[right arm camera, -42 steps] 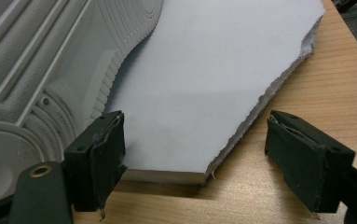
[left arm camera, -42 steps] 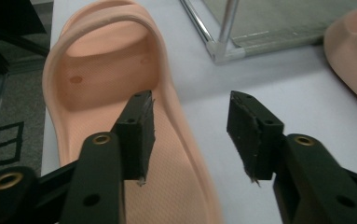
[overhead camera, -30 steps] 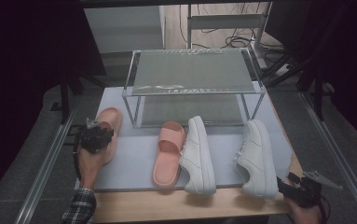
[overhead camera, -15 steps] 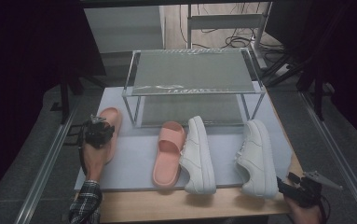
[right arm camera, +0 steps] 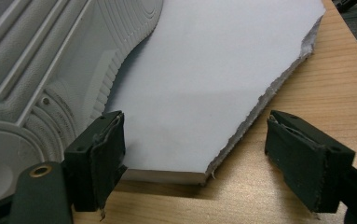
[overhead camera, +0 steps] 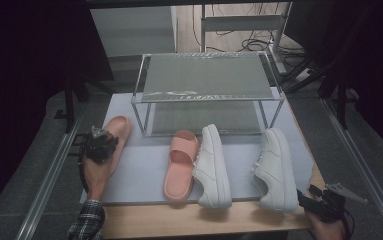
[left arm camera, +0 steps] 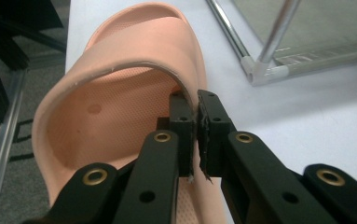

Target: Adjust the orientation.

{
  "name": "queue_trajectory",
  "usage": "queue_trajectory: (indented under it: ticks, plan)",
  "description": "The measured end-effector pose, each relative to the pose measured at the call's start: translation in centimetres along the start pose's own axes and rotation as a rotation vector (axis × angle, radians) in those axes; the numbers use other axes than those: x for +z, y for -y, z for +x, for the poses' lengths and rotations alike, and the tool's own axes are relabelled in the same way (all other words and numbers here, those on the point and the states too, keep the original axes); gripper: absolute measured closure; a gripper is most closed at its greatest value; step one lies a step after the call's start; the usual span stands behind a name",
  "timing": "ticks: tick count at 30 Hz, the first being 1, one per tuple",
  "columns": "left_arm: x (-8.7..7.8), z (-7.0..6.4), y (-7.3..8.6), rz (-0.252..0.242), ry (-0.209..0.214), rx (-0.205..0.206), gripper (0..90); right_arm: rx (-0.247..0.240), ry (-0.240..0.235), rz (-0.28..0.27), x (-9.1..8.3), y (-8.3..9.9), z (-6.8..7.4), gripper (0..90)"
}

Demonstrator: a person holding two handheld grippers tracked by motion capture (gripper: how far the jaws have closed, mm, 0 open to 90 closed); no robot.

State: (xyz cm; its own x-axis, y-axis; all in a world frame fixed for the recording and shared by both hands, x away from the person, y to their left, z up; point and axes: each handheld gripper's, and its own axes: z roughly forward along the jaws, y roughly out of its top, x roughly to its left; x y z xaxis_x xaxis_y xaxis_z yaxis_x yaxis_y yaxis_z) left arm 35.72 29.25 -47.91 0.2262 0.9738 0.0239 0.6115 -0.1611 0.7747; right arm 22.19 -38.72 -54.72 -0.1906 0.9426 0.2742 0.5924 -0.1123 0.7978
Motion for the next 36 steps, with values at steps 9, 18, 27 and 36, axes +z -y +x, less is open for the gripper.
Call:
queue_trajectory:
  ticks: [9,18,27,36]
  plan:
    - [-2.8,-0.8,0.8,0.004,0.036,0.105,85.9,0.000,0.000,0.000,0.0,0.0,0.0,20.2]
    - [-5.1,-1.3,2.3,0.008,0.066,0.158,85.8,0.000,0.001,-0.001,0.0,0.0,0.0,20.2]
    - [-7.2,-2.6,3.4,-0.009,0.128,0.190,85.8,0.000,0.001,-0.001,0.0,0.0,0.0,20.3]
    - [-7.6,-5.1,3.6,-0.031,0.226,0.202,85.8,0.002,0.001,-0.002,0.0,0.0,0.0,20.3]
